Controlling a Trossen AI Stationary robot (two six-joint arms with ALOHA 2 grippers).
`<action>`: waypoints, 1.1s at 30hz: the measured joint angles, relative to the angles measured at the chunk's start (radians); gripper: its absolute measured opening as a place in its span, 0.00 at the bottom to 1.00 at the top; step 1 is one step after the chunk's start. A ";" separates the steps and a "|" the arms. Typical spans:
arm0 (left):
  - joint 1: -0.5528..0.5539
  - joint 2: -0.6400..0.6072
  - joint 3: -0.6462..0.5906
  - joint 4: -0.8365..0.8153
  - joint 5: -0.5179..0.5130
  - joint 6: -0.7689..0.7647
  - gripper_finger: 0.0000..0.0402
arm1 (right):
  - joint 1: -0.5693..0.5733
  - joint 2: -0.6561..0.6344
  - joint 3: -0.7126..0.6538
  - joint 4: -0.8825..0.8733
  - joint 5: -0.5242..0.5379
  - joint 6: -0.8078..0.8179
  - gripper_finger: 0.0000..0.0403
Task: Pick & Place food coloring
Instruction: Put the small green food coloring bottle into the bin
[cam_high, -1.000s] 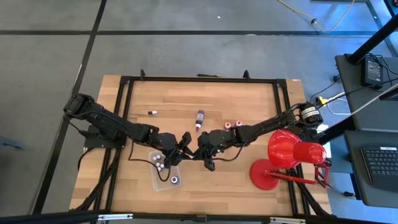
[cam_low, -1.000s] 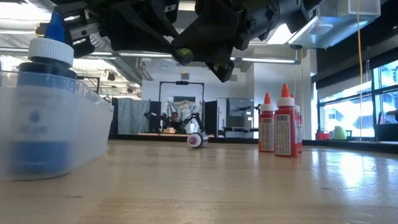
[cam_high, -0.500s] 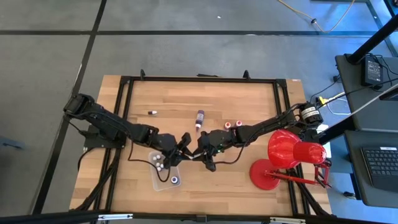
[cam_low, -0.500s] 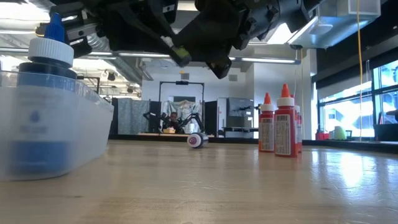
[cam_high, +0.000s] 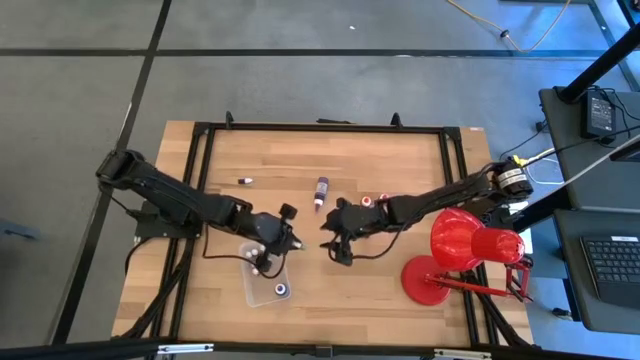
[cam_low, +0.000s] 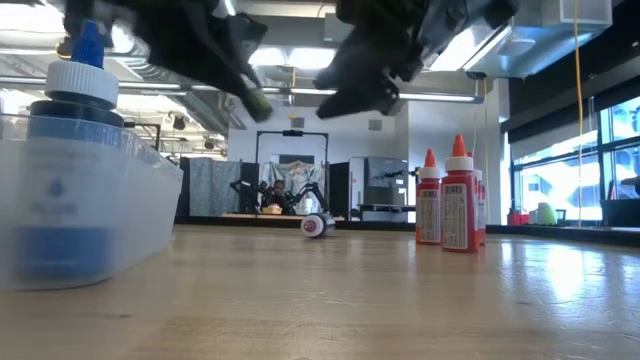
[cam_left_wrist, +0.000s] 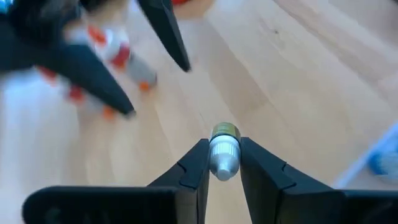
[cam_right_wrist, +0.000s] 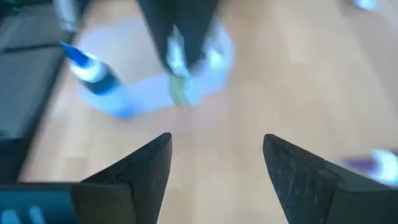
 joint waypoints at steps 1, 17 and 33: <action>0.000 -0.011 0.023 -0.070 0.000 -0.060 0.18 | 0.004 -0.003 0.000 -0.020 0.030 0.000 0.63; -0.078 -0.010 0.184 -0.672 0.011 -0.868 0.18 | 0.008 -0.001 0.000 -0.096 0.078 -0.005 0.63; -0.178 0.144 0.184 -0.706 0.008 -1.139 0.18 | 0.009 -0.001 -0.001 -0.099 0.077 -0.004 0.63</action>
